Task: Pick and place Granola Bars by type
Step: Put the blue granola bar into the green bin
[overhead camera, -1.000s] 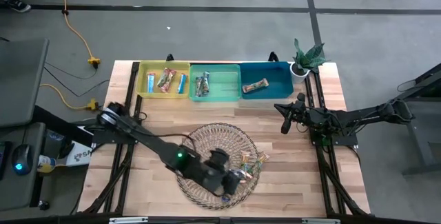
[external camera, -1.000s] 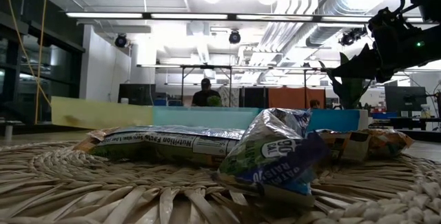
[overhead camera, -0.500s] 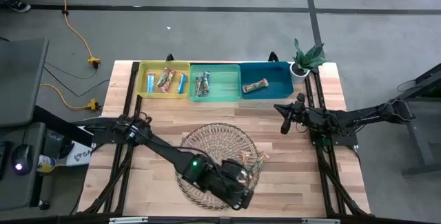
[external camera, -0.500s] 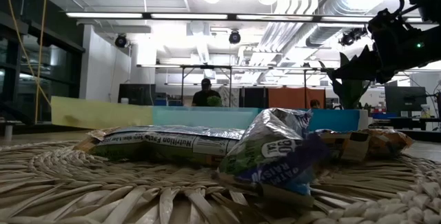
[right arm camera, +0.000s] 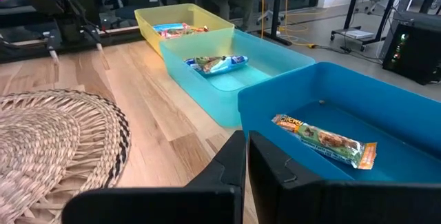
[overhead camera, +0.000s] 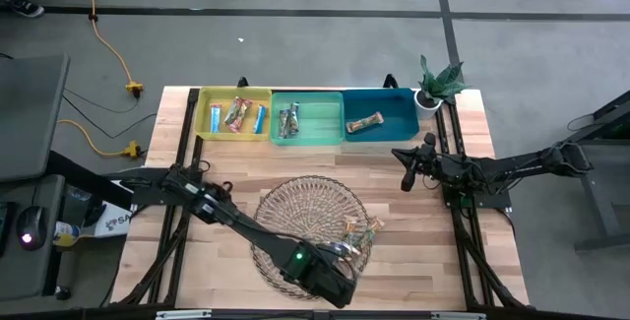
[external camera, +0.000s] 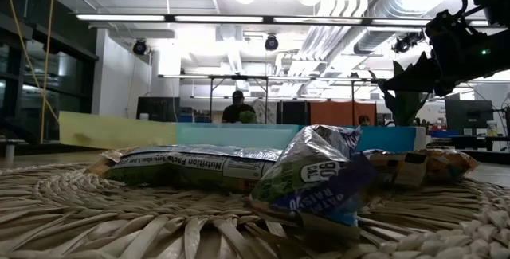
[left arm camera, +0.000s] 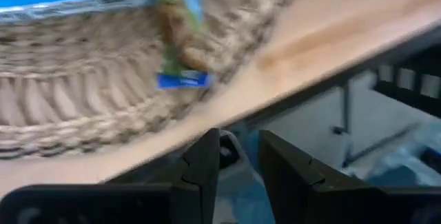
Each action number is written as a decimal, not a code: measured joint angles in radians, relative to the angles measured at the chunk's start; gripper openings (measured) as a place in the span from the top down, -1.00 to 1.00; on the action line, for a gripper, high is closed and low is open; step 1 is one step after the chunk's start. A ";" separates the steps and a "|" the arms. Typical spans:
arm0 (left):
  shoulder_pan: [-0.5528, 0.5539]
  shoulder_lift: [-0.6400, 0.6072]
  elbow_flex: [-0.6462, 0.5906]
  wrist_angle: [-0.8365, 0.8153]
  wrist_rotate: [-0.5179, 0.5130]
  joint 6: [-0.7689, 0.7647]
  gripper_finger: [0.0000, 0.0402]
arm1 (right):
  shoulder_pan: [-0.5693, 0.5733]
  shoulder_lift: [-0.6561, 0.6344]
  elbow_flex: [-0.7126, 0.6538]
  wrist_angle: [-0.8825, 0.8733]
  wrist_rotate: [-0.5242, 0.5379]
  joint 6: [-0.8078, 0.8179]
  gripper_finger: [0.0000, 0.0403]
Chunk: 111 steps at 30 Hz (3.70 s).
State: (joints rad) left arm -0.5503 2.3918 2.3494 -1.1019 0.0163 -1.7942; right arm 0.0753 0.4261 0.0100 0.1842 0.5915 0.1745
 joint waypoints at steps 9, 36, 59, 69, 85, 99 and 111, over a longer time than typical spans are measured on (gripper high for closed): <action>0.008 0.025 0.000 -0.005 -0.079 -0.020 0.51 | 0.000 -0.001 0.000 -0.002 0.000 0.000 1.00; 0.040 0.033 -0.004 -0.051 -0.112 0.097 0.49 | 0.000 -0.001 0.000 -0.001 -0.001 0.000 1.00; 0.040 0.033 -0.006 -0.051 -0.077 0.139 -0.12 | 0.000 -0.001 0.000 -0.001 -0.001 0.000 1.00; 0.038 0.036 -0.123 -0.018 -0.055 0.062 -0.16 | 0.000 -0.001 0.000 -0.001 -0.001 0.000 1.00; 0.039 0.101 -0.124 0.139 -0.009 0.077 -0.16 | 0.000 -0.001 0.000 -0.001 -0.001 0.000 1.00; 0.040 0.113 -0.124 0.144 -0.005 0.061 -0.13 | 0.000 -0.001 0.000 -0.002 -0.001 0.000 1.00; 0.040 0.115 -0.127 0.122 0.018 0.092 0.39 | 0.000 -0.001 0.000 -0.002 -0.001 0.000 1.00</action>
State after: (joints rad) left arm -0.5106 2.5067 2.2219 -0.9803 0.0345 -1.7025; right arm 0.0754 0.4252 0.0101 0.1822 0.5907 0.1745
